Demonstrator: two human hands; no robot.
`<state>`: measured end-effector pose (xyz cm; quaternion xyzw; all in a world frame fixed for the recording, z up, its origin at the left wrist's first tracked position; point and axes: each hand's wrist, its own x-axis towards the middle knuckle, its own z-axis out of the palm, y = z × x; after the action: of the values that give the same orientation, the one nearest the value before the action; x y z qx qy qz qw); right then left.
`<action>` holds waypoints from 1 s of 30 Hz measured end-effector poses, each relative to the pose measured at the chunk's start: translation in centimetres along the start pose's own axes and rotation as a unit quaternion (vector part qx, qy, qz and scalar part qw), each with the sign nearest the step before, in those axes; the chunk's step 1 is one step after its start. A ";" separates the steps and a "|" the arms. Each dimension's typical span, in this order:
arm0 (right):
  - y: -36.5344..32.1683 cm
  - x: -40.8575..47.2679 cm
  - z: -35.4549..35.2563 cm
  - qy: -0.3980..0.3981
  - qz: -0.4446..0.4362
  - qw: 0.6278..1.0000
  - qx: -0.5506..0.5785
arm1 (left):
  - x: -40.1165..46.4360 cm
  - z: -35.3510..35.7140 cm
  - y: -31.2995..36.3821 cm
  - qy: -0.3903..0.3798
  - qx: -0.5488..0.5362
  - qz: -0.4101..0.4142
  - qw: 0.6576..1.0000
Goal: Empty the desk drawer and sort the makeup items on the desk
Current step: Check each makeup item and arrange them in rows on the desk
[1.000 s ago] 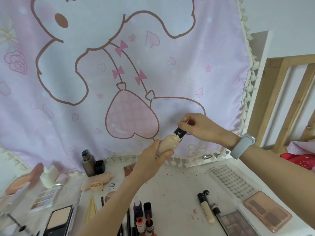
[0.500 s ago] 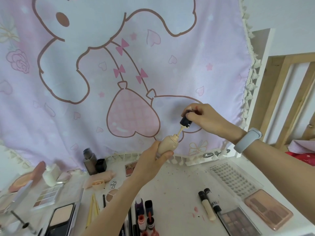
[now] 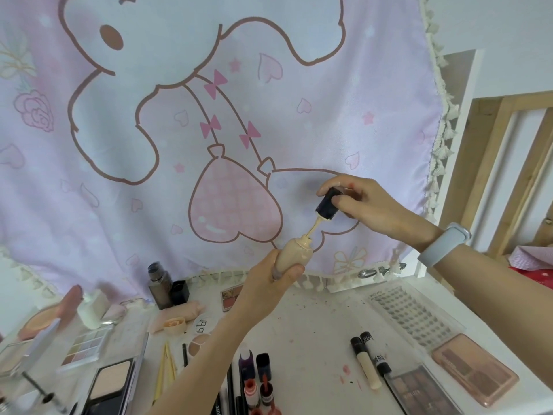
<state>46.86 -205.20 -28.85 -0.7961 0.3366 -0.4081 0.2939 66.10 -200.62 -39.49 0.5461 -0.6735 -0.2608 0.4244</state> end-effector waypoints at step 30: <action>-0.1 0.7 -0.1 -0.081 -0.023 0.995 -0.045 | 0.2 0.0 -1.0 -0.003 0.073 -0.002 0.997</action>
<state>47.12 -205.72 -28.38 -0.8464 0.3113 -0.3336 0.2744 66.64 -201.11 -40.22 0.5762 -0.6909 -0.2132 0.3810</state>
